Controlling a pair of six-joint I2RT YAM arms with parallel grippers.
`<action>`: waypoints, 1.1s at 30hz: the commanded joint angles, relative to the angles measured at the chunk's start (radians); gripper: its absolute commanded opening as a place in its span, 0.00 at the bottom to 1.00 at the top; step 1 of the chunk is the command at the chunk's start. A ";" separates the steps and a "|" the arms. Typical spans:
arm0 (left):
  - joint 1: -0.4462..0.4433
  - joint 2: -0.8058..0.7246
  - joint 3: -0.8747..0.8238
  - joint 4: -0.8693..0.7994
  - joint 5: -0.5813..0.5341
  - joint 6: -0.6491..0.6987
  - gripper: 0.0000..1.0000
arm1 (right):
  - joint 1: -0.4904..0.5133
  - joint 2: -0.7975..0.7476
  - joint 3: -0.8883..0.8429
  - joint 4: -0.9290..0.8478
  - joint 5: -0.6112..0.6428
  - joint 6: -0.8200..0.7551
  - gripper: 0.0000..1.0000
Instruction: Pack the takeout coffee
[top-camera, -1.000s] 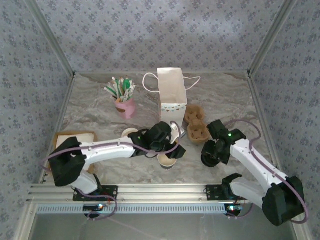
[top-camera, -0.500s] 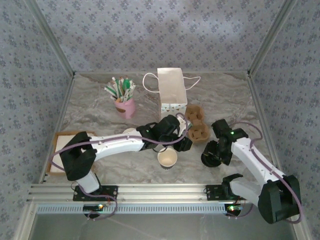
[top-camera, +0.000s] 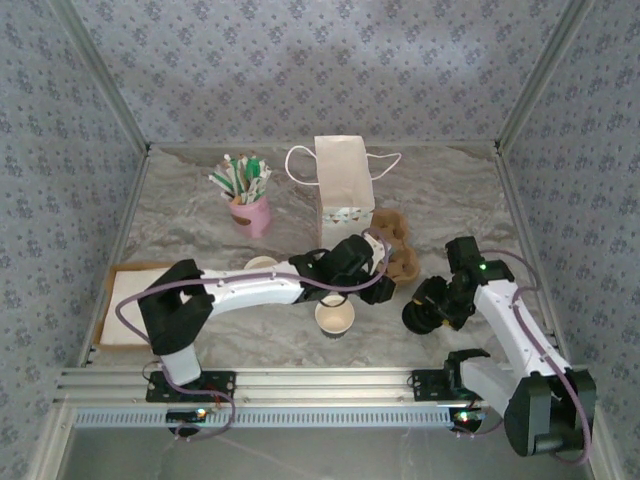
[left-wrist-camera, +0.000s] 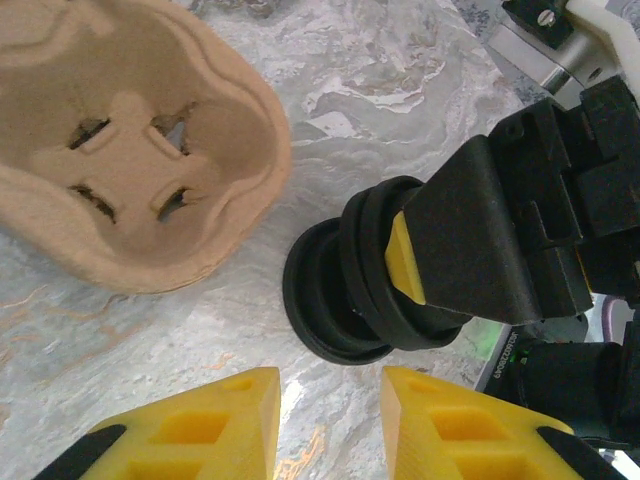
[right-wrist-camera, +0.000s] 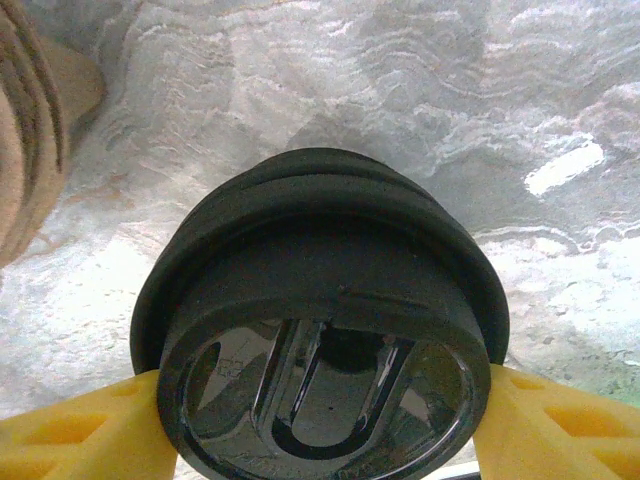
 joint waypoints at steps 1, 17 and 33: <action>-0.007 0.016 0.024 0.031 0.001 -0.005 0.32 | -0.024 -0.013 -0.003 -0.030 -0.076 -0.030 0.72; -0.020 0.172 0.112 -0.046 0.119 0.051 0.31 | -0.042 -0.023 -0.002 -0.048 -0.110 -0.036 0.71; -0.036 0.234 0.142 -0.010 0.177 0.026 0.36 | -0.043 -0.030 -0.012 -0.050 -0.114 -0.034 0.70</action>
